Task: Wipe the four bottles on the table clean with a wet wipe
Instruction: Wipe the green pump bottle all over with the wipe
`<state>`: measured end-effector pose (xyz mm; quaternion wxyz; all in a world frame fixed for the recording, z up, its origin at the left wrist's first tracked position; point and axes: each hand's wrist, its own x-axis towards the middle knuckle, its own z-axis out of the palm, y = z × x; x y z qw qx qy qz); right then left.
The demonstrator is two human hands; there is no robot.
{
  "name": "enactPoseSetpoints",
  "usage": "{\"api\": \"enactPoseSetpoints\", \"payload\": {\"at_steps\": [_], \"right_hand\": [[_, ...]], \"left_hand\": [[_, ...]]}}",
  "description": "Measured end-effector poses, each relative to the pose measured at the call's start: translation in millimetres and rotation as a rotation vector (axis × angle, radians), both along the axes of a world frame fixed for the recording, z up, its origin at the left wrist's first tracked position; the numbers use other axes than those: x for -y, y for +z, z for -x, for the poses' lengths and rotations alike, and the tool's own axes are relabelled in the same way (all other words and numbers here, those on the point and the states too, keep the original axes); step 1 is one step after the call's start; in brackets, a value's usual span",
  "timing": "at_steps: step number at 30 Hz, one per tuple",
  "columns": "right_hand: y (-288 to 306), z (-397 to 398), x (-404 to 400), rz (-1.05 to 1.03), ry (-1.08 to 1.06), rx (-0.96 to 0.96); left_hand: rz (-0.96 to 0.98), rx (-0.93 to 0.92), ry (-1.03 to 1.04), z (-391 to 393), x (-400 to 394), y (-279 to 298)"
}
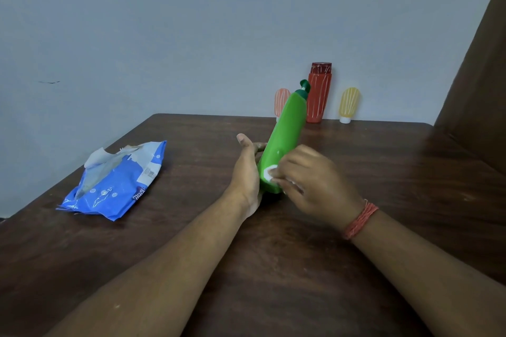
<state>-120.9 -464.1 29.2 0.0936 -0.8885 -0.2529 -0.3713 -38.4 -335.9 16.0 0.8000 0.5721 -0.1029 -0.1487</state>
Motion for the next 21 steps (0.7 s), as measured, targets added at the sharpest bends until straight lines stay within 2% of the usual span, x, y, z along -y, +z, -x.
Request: {"api": "enactPoseSetpoints", "payload": {"at_steps": [2,5,7,9,11,15,19,21], "right_hand": [[-1.6,-3.7,1.4,0.042,-0.017,0.009],[-1.0,-11.6,7.6,-0.07,-0.149,0.044],[-2.2,-11.1,7.0,-0.105,-0.098,0.037],[-3.5,-8.3,6.3,-0.049,-0.022,0.022],[-2.6,-10.6,10.7,-0.011,-0.057,0.054],[2.6,-20.2,22.9,-0.188,-0.206,0.145],[-1.1,-10.6,12.6,-0.063,-0.025,0.089],[0.8,-11.5,15.0,-0.03,-0.071,0.108]], "left_hand": [[0.01,-0.01,0.004,0.4,-0.7,-0.2],[0.009,-0.004,-0.02,1.6,0.4,1.5],[0.018,0.005,-0.039,1.8,-0.3,1.9],[0.025,0.015,-0.061,2.6,-1.6,1.5],[0.009,0.032,-0.089,4.2,-1.7,1.2],[-0.049,0.068,-0.135,9.2,1.9,2.6],[-0.053,0.076,-0.119,7.7,1.6,1.6],[-0.047,0.069,-0.133,8.0,1.8,1.2]]}}
